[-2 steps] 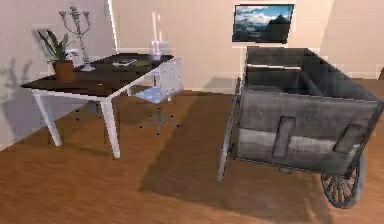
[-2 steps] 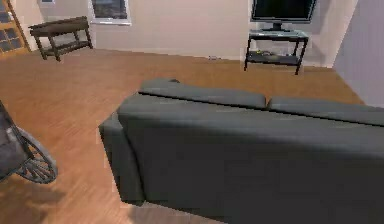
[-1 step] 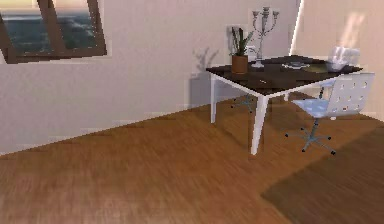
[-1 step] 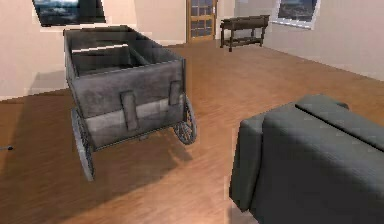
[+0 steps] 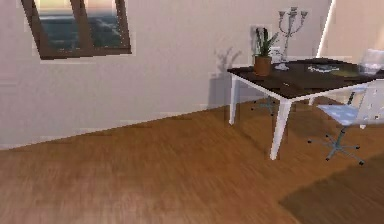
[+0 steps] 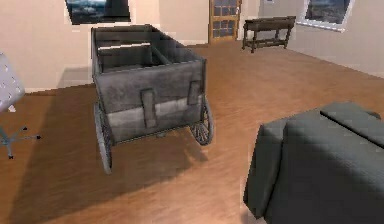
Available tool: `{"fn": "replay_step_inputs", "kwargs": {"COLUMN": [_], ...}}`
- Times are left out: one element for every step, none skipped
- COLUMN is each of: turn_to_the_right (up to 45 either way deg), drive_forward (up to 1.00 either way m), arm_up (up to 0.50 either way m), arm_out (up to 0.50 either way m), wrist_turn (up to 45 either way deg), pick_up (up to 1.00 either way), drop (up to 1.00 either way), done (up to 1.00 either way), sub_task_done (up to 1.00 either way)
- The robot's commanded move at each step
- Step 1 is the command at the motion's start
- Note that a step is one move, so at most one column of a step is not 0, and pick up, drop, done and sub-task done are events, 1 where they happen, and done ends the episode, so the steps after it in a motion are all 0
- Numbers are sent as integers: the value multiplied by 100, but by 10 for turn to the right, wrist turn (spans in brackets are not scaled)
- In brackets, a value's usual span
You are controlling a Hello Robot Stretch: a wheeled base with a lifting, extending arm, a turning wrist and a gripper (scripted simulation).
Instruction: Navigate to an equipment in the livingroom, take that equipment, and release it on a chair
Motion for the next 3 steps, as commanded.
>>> {"fn": "replay_step_inputs", "kwargs": {"turn_to_the_right": [0, 0, -30], "drive_forward": [100, 100, 0], "arm_up": [0, 0, 0], "arm_out": [0, 0, 0], "wrist_turn": [0, 0, 0], "pick_up": [0, 0, 0], "drop": [0, 0, 0], "done": [0, 0, 0], "sub_task_done": [0, 0, 0]}}
